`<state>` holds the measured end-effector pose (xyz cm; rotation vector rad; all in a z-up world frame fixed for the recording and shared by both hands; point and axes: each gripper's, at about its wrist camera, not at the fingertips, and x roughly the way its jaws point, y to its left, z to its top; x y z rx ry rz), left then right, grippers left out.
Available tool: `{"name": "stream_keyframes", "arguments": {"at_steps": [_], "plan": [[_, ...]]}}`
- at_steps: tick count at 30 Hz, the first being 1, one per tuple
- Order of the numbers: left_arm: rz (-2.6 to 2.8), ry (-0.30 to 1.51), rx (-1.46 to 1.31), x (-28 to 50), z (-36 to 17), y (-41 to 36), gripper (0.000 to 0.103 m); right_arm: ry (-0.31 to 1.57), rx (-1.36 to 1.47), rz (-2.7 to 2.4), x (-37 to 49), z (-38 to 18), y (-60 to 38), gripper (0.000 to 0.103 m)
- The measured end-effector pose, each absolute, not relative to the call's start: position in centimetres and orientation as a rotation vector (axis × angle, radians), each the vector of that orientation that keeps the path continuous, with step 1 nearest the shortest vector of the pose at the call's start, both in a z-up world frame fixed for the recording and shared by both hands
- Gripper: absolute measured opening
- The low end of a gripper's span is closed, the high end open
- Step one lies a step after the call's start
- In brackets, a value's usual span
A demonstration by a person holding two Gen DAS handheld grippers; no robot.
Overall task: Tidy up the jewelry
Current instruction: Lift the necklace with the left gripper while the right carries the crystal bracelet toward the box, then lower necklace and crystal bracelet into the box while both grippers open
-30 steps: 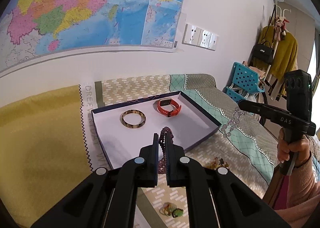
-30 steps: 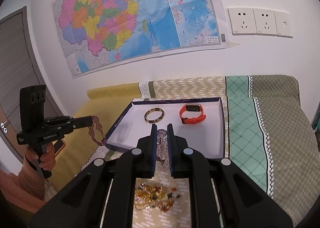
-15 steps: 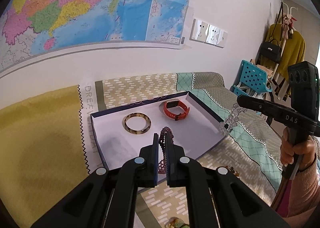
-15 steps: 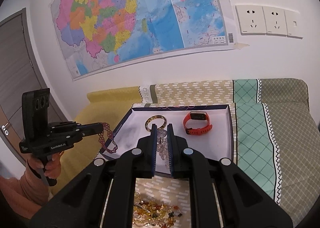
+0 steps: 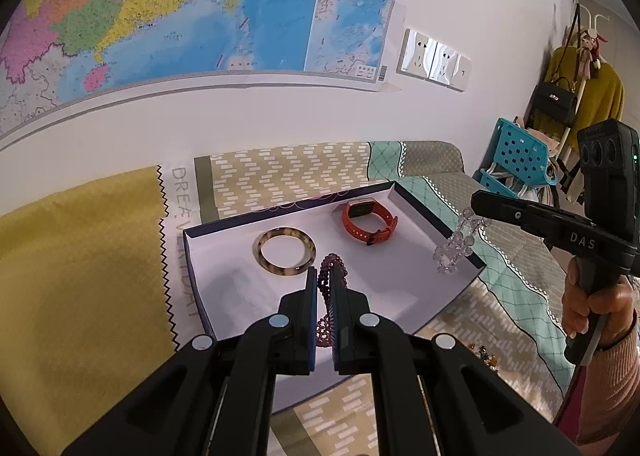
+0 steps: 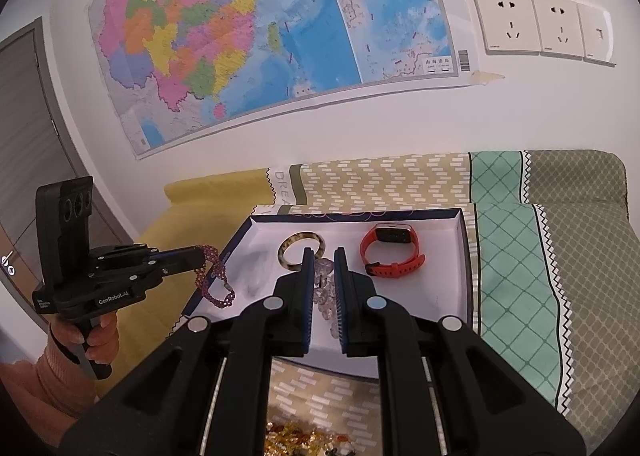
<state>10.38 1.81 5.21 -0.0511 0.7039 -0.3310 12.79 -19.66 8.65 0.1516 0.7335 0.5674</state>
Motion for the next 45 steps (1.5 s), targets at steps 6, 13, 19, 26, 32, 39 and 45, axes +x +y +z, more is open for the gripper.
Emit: {"name": "stream_keyframes", "arguments": {"at_steps": [6, 13, 19, 26, 32, 39, 45], "plan": [[-0.327, 0.716, -0.055, 11.6, 4.9, 1.7, 0.004, 0.755, 0.154, 0.562, 14.1, 7.8, -19.3, 0.01], [-0.318, 0.734, -0.048, 12.9, 4.3, 1.4, 0.004, 0.77, 0.16, 0.551, 15.2, 7.0, -19.1, 0.01], [-0.308, 0.753, -0.053, 13.7, 3.6, 1.3, 0.004, 0.783, 0.168, 0.537, 16.1, 6.3, -19.1, 0.01], [-0.295, 0.77, -0.05, 14.4, 2.9, 1.3, 0.004, 0.799, 0.176, 0.522, 17.1, 5.6, -19.3, 0.01], [-0.287, 0.784, -0.043, 14.8, 2.3, 1.2, 0.004, 0.81, 0.181, 0.521, 17.7, 5.0, -19.2, 0.01], [-0.269, 0.804, -0.035, 15.4, 1.6, 1.1, 0.004, 0.827, 0.175, 0.519, 18.2, 4.3, -18.9, 0.01], [-0.26, 0.813, -0.039, 15.6, 1.3, 1.2, 0.004, 0.832, 0.173, 0.52, 18.4, 4.2, -18.9, 0.01]]}}
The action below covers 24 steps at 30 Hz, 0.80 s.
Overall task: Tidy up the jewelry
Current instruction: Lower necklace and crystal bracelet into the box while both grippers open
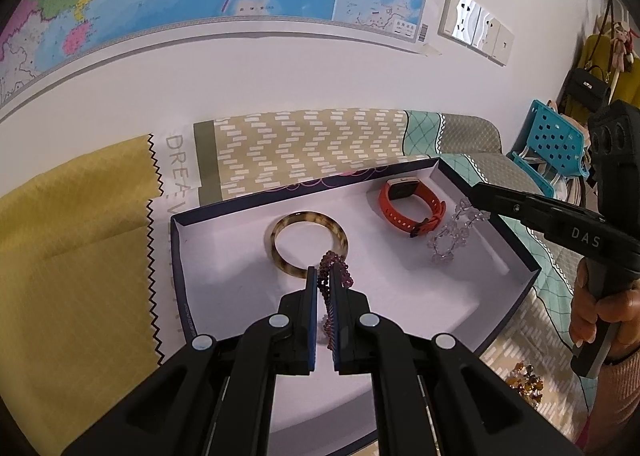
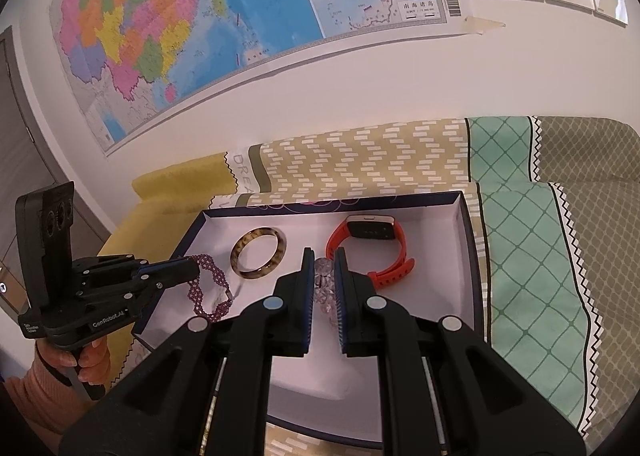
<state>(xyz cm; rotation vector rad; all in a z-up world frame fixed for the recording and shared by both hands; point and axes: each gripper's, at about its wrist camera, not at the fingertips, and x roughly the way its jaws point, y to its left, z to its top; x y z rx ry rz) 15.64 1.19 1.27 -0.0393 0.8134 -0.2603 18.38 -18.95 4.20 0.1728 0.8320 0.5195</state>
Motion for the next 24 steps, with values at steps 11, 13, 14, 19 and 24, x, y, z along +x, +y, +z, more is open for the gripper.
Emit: {"name": "stream_keyframes", "arguments": {"at_steps": [11, 13, 14, 19, 24], "plan": [[-0.24, 0.842, -0.035, 16.2, 0.3, 1.3, 0.004, 0.865, 0.165, 0.502, 18.8, 3.0, -19.2, 0.01], [-0.228, 0.852, -0.036, 16.5, 0.0, 1.4, 0.004, 0.878, 0.164, 0.493, 19.0, 2.5, -19.4, 0.01], [-0.224, 0.857, -0.036, 16.6, -0.2, 1.5, 0.004, 0.885, 0.163, 0.491, 19.1, 2.3, -19.4, 0.01], [-0.198, 0.892, -0.035, 17.0, -1.0, 1.6, 0.006, 0.92, 0.151, 0.472, 19.2, 1.2, -19.6, 0.01], [-0.181, 0.886, -0.034, 16.8, -0.8, 1.7, 0.025, 0.936, 0.143, 0.441, 19.2, 0.6, -19.9, 0.012]]}}
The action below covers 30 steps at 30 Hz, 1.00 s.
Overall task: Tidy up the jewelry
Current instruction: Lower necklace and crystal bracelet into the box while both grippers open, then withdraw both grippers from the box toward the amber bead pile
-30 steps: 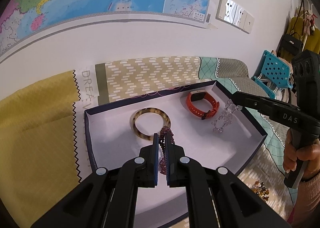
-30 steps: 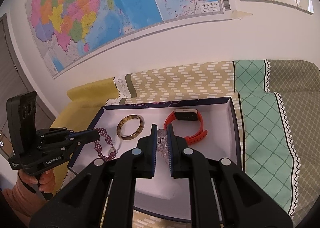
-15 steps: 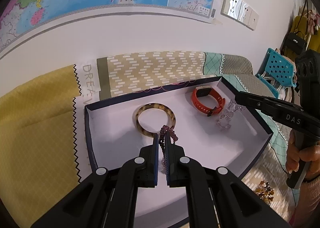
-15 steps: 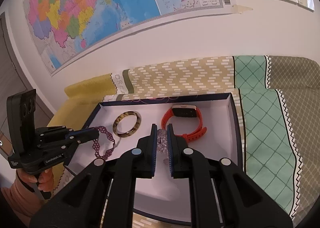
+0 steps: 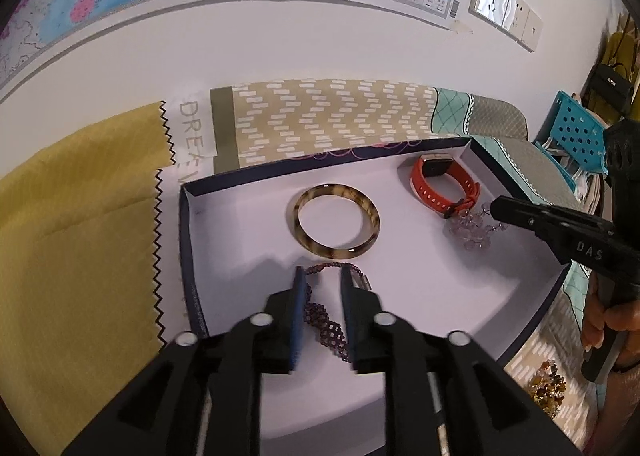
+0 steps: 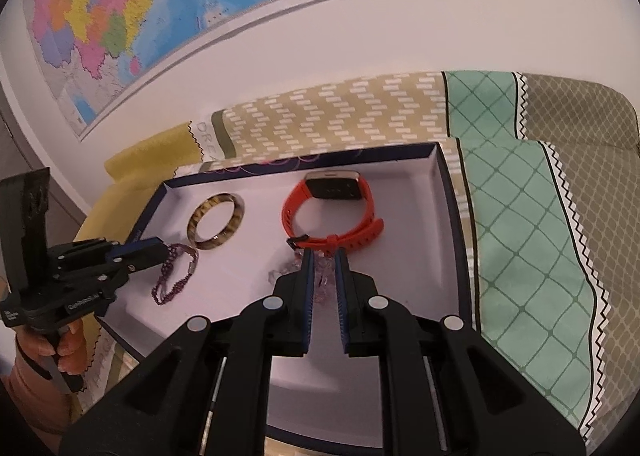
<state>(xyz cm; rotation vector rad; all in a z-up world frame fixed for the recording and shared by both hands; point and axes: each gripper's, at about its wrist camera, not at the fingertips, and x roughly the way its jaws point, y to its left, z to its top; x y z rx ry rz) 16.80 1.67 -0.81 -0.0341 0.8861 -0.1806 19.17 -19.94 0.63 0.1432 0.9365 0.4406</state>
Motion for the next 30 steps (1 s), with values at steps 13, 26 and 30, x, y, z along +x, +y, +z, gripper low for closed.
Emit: {"name": "stream_keyframes", "arguments": {"at_steps": [13, 26, 30], "plan": [[-0.22, 0.765, -0.025, 10.7, 2.0, 3.1, 0.049, 0.924, 0.129, 0.448, 15.5, 1.5, -21.7, 0.031], [-0.273, 0.77, 0.102, 6.1, -0.4, 2.5, 0.051, 0.936, 0.132, 0.494, 12.6, 1.0, -20.6, 0.035], [-0.228, 0.762, 0.142, 6.6, -0.6, 2.2, 0.047, 0.933, 0.136, 0.501, 12.3, 1.3, -20.4, 0.037]]}}
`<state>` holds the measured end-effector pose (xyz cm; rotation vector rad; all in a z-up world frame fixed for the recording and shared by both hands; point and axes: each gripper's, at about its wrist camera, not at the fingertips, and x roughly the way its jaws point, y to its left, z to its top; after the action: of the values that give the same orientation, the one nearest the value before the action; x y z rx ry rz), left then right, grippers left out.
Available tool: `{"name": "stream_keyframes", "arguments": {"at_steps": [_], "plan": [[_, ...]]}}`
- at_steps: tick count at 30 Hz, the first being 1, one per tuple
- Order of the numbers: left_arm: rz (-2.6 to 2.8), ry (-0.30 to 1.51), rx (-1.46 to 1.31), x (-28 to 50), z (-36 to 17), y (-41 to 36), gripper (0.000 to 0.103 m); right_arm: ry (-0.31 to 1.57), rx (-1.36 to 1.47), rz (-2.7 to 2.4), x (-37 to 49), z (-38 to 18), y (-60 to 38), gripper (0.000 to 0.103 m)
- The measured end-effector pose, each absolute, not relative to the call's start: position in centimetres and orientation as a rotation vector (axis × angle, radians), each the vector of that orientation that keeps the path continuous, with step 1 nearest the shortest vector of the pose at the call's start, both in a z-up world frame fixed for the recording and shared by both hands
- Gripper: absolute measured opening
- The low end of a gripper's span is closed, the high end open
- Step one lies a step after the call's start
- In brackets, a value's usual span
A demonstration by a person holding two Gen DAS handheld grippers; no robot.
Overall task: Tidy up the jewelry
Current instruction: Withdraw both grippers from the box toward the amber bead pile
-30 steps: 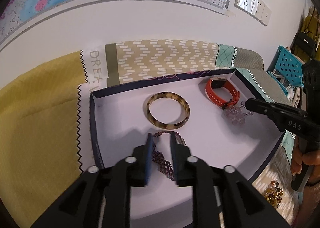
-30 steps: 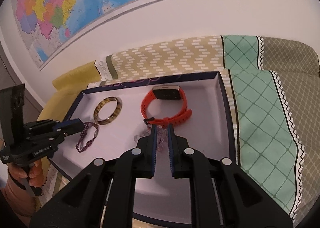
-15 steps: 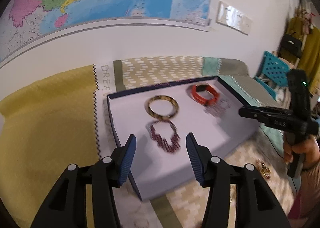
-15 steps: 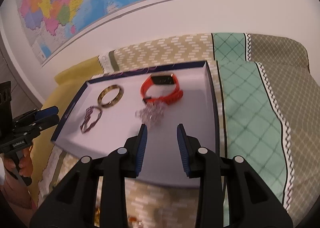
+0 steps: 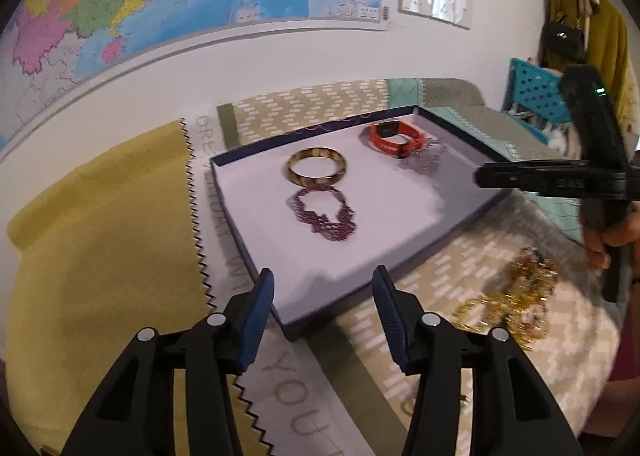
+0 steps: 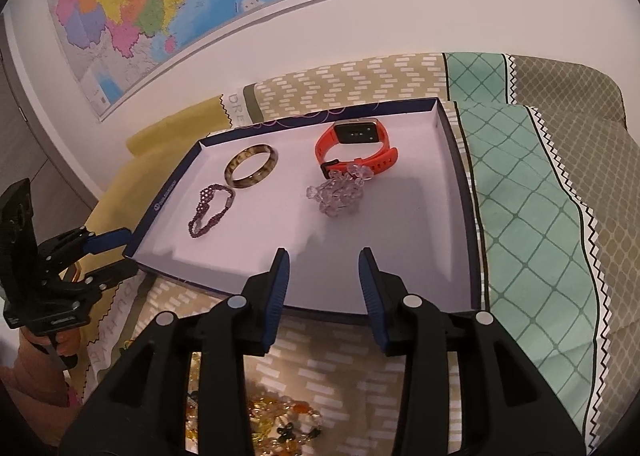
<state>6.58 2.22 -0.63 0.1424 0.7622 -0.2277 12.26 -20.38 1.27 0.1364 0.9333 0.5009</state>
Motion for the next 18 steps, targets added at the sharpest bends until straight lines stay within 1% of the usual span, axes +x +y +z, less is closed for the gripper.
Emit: {"name": "stream_keyframes", "arguments": {"at_steps": [2, 4, 5, 8, 14, 18], "plan": [[-0.219, 0.757, 0.124, 7.0, -0.6, 2.5, 0.049, 0.93, 0.144, 0.506, 12.1, 1.4, -20.4, 0.039], [-0.175, 0.762, 0.14, 7.6, -0.8, 2.6, 0.032, 0.926, 0.147, 0.508, 11.9, 1.5, -20.4, 0.042], [-0.169, 0.764, 0.143, 7.7, -0.9, 2.7, 0.03, 0.922, 0.148, 0.51, 11.7, 1.6, -20.4, 0.043], [-0.164, 0.767, 0.134, 8.5, -1.2, 2.8, 0.029, 0.916, 0.156, 0.512, 11.4, 1.8, -20.5, 0.044], [-0.12, 0.773, 0.184, 9.7, -1.8, 2.0, 0.028, 0.901, 0.169, 0.519, 10.5, 2.3, -20.8, 0.052], [-0.181, 0.741, 0.11, 8.6, -0.8, 2.9, 0.028, 0.889, 0.175, 0.53, 9.9, 2.8, -21.2, 0.052]]}}
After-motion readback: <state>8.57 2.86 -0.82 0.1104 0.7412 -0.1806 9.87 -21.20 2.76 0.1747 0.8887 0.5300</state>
